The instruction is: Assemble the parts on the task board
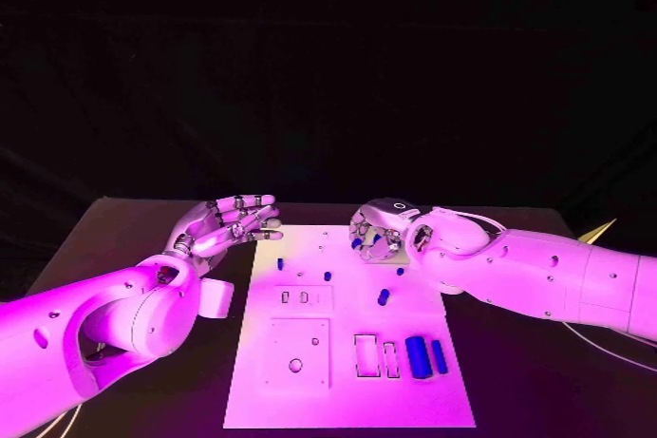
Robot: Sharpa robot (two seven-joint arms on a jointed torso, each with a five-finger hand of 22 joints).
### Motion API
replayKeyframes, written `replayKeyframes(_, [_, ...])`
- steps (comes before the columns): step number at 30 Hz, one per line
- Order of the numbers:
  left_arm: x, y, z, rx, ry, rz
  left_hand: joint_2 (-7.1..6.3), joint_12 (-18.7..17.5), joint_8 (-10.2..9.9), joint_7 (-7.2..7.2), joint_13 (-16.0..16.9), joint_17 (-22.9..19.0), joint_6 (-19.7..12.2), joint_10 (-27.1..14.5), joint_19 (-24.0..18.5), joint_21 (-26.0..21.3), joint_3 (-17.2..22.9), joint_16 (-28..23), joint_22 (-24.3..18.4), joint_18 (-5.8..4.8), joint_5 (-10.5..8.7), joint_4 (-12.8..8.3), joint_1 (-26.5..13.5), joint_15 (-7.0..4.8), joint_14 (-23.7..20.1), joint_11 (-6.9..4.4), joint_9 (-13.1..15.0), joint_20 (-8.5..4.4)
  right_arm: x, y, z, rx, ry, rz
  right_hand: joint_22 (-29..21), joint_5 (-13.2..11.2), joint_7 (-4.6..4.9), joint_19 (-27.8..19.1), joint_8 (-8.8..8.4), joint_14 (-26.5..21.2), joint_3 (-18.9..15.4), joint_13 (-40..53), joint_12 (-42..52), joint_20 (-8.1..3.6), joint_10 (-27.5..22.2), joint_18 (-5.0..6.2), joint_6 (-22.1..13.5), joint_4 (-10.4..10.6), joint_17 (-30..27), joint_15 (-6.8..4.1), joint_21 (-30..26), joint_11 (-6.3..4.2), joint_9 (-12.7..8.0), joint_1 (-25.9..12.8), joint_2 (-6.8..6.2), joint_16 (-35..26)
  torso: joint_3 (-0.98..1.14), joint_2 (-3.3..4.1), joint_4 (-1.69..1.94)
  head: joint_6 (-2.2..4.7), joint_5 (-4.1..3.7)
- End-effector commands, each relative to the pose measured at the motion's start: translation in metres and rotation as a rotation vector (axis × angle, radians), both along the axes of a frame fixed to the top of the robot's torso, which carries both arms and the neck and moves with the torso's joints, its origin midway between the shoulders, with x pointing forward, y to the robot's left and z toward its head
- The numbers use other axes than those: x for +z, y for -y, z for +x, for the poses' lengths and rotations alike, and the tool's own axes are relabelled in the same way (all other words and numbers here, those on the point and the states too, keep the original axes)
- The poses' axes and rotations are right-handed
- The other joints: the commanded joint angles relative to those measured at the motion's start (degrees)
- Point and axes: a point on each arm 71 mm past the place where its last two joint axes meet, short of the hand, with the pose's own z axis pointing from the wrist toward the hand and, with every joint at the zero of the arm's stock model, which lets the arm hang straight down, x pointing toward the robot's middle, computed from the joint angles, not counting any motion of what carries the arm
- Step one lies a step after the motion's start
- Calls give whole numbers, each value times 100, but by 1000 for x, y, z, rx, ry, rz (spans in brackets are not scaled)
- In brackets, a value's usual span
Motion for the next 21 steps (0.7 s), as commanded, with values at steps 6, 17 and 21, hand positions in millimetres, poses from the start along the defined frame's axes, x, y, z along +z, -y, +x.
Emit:
replayKeyframes(6, [2,1,0,-12,8,-3,-15,-36,-35,396,0,15,-37,-39,-12,32,-11,-10,12,43,-25,-38,-34,10,-43,19,-10,11,11,-17,8,-60,93,31,17,16,-2,11,27,348,-7,1,-20,-19,54,-44,-15,-32,147,-41,39,-33,50,49,93,43,-6,19,36,31,-26])
replayKeyframes(17, [2,4,0,-20,7,-6,-22,-39,-37,398,1,18,-40,-41,-19,36,-17,-12,14,42,-25,-38,-43,13,-49,21,-11,12,11,-41,18,-67,103,27,40,15,4,20,28,352,-13,5,-27,-17,53,-48,-35,-28,162,-37,53,-28,70,25,80,53,-8,36,68,22,-9])
replayKeyframes(21, [2,5,0,-22,7,-7,-22,-39,-37,398,1,18,-40,-41,-19,36,-17,-12,14,42,-25,-38,-43,13,-49,21,-11,12,8,-46,20,-68,96,20,40,15,4,20,28,352,-13,5,-27,-17,53,-48,-35,-28,162,-37,53,-28,70,25,80,53,-24,37,84,4,-7])
